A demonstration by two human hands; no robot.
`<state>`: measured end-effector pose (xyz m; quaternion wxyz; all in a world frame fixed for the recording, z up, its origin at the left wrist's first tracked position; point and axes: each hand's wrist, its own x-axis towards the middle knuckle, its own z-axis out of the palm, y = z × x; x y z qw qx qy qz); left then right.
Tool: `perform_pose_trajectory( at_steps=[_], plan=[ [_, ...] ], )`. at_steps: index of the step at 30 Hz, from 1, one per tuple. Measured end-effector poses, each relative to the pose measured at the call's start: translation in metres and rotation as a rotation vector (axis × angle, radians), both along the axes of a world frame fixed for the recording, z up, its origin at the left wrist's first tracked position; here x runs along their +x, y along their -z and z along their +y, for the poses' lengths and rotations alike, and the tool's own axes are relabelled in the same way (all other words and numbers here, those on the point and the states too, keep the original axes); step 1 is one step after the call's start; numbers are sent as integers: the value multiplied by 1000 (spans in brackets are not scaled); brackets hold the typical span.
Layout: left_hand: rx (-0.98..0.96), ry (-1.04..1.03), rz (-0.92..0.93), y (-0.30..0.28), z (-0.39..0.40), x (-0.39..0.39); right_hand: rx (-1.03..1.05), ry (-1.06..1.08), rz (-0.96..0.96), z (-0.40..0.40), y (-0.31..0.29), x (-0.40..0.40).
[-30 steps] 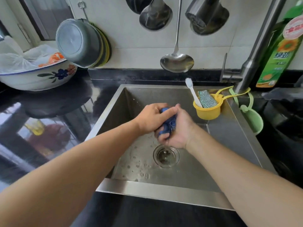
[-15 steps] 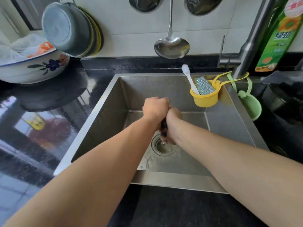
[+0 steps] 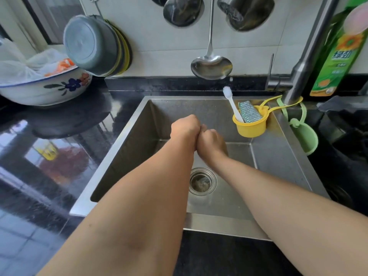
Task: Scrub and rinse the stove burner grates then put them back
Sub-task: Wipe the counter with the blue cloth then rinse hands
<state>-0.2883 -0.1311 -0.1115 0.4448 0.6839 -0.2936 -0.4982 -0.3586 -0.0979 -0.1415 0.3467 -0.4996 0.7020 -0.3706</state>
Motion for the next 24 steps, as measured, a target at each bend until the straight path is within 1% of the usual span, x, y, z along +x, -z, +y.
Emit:
perform_pose_trajectory(
  at_steps=[3,5,8,9,10,11,12,13,14,15,16,17,18,19,20,21,22,23,24],
  plan=[
    [-28,-16,33,-4,-1,0,-106,-75,159,4,-6,-2],
    [-49,0,47,-7,0,5,-116,-146,228,5,-7,-1],
    [-20,182,-111,0,2,20,-15,-283,224,1,-7,-9],
    [11,188,-139,3,4,26,22,-269,188,1,-11,-16],
    [24,186,-184,4,11,34,38,-233,70,-1,-16,-23],
    [40,143,-192,10,17,44,78,-209,-114,-4,-19,-35],
    [61,123,-162,16,20,55,128,-214,-319,-8,-19,-48],
    [86,108,-77,23,24,63,315,-315,-451,-12,-11,-63],
    [115,105,12,30,28,71,514,-477,-450,-14,-4,-73],
    [156,111,93,34,33,75,678,-602,-227,-4,5,-80],
    [194,121,164,36,36,79,712,-707,-103,0,27,-93],
    [230,145,212,36,40,80,776,-725,119,3,31,-95],
    [239,177,248,34,41,81,673,-673,204,-2,22,-88],
    [230,200,287,31,45,79,540,-581,125,-5,6,-79],
    [203,228,334,30,46,77,432,-532,-80,-5,-6,-72],
    [173,261,362,26,49,75,464,-565,-354,0,-15,-67],
    [132,299,386,21,50,76,464,-671,-498,9,-26,-55],
    [98,336,398,19,53,74,438,-782,-486,17,-26,-48],
    [60,336,414,18,52,75,385,-862,-375,22,-23,-41]
  ],
)
